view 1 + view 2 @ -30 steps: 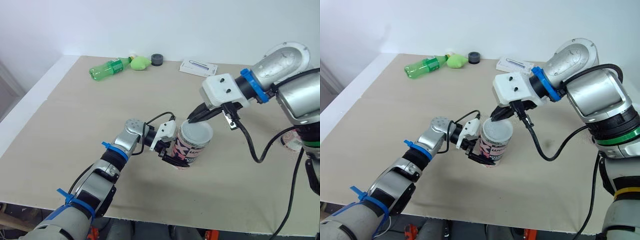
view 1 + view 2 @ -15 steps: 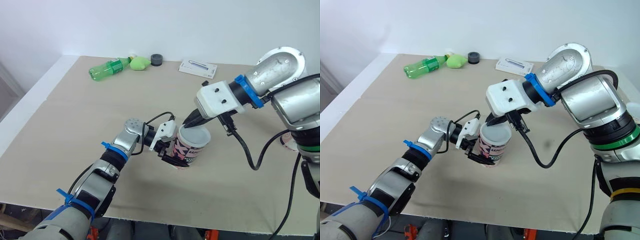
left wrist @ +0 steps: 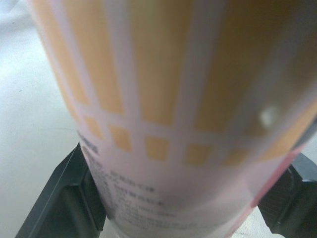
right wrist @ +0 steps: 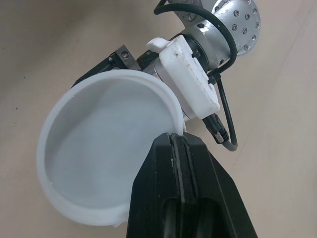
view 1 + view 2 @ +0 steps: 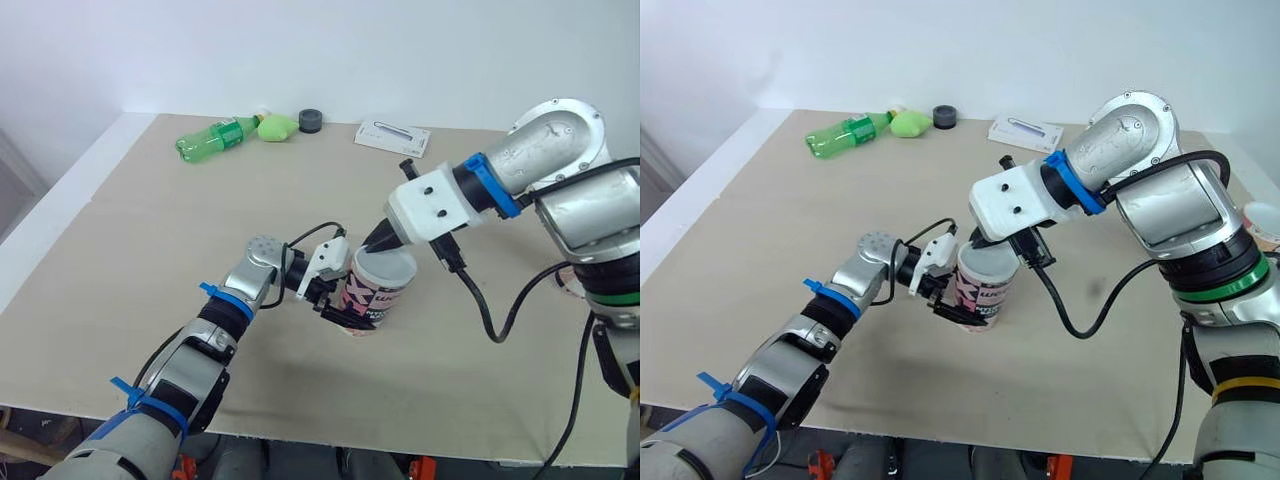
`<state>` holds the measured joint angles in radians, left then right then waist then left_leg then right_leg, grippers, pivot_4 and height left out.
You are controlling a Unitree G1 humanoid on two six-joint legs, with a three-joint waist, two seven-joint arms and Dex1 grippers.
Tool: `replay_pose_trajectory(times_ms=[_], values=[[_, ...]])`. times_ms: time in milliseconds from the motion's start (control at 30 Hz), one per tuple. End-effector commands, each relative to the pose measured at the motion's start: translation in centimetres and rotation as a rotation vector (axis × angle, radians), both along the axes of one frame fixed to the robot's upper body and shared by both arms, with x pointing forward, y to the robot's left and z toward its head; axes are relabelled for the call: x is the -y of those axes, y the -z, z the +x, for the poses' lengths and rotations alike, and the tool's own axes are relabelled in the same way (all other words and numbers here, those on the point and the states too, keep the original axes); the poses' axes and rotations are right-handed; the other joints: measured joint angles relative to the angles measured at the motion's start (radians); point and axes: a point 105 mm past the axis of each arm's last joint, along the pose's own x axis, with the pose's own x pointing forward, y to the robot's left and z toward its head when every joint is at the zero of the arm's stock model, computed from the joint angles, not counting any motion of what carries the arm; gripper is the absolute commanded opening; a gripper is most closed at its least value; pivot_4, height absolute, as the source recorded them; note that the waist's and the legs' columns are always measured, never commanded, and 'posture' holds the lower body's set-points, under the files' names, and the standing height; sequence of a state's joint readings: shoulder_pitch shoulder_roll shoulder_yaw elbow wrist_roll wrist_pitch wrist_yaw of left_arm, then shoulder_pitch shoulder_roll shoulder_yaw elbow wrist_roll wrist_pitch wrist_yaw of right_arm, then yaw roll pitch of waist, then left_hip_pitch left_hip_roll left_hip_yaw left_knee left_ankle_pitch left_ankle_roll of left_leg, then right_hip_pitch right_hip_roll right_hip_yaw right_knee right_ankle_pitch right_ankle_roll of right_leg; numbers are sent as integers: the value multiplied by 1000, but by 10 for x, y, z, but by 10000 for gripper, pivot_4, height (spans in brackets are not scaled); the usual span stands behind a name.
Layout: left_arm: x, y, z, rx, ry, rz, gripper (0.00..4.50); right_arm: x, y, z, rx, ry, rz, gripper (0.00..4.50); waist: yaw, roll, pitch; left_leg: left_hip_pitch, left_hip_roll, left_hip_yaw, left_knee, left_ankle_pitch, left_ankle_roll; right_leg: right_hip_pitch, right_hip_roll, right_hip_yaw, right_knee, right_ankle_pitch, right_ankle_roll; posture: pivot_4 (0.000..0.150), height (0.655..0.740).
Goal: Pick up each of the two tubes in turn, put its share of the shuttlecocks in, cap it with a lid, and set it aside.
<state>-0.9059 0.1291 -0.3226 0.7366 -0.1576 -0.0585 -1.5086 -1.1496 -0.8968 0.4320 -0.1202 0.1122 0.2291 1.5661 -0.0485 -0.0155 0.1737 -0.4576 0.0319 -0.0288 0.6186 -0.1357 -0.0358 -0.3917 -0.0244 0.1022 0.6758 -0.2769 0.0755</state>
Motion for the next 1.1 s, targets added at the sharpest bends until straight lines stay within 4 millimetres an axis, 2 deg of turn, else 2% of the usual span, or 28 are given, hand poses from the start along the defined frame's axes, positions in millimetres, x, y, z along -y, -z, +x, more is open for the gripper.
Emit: replay_pose_trajectory(times_ms=[33, 233, 433, 667, 700, 733, 800, 833, 867, 967, 1100], values=[[-5, 11, 0, -12, -5, 59, 33589, 1, -14, 1, 48, 7, 18, 626, 0, 0, 0, 0, 0, 0, 0, 0, 0, 0, 0, 0, 1, -1, 0, 1500, 7294], [-5, 11, 0, -10, -8, 58, 33589, 1, -15, -4, 30, -4, 23, 626, 0, 0, 0, 2, 0, 0, 0, 0, 0, -1, 1, 0, 5, -2, -2, 1500, 7294], [-4, 8, 1, -15, -8, 50, 33589, 10, 1, -2, 32, 20, -49, 626, 1, 0, 0, 2, 0, -1, 0, 0, 0, 0, 0, 0, 5, -4, 0, 1500, 7294], [-4, 8, 1, -17, -11, 48, 33589, 9, -2, 2, 60, 24, -44, 626, 1, 0, 0, 2, 0, -1, 0, 0, 0, 0, 0, 0, 5, -5, 1, 1500, 7294], [-4, 8, 1, -17, -13, 47, 33589, 7, -4, 2, 55, 23, -30, 5227, 1, 0, 0, 2, 0, -1, 0, 0, 0, 0, 0, 0, 5, -5, 1, 1500, 7294], [-4, 8, 1, -17, -14, 47, 33589, 6, -6, 2, 51, 21, -19, 7739, 1, 0, 0, 2, 0, -1, 0, 0, 0, 0, 0, 0, 5, -5, 1, 1500, 7294], [-5, 8, 1, -18, -14, 48, 33589, 5, -11, 2, 51, 27, 3, 19063, 1, 0, 0, 2, 0, -1, 0, 0, 0, 0, 0, 0, 5, -4, 1, 1500, 7294], [-5, 8, 1, -19, -13, 48, 33589, 3, -16, 2, 50, 32, 23, 23122, 1, 0, 0, 2, 0, -1, 0, 0, 0, 0, 0, 0, 5, -4, 0, 1500, 7294], [-5, 8, 1, -19, -12, 49, 33589, 1, -22, 2, 45, 36, 54, 25064, 0, 0, 0, 2, 0, -1, -1, 0, 0, 0, 0, 0, 5, -4, 0, 1500, 7294], [-4, 9, 1, -21, -9, 51, 33589, -3, -44, 0, 16, 37, 161, 25064, 0, 0, 0, 2, 0, -1, -1, 0, 0, 0, 0, 0, 6, -3, -2, 1500, 7294], [-3, 10, -1, -23, -2, 51, 33589, -4, -59, -2, -12, 43, 239, 25064, 1, 0, 0, 2, -1, -1, -1, 0, 0, 0, 0, 0, 6, -3, -3, 1500, 7294]])
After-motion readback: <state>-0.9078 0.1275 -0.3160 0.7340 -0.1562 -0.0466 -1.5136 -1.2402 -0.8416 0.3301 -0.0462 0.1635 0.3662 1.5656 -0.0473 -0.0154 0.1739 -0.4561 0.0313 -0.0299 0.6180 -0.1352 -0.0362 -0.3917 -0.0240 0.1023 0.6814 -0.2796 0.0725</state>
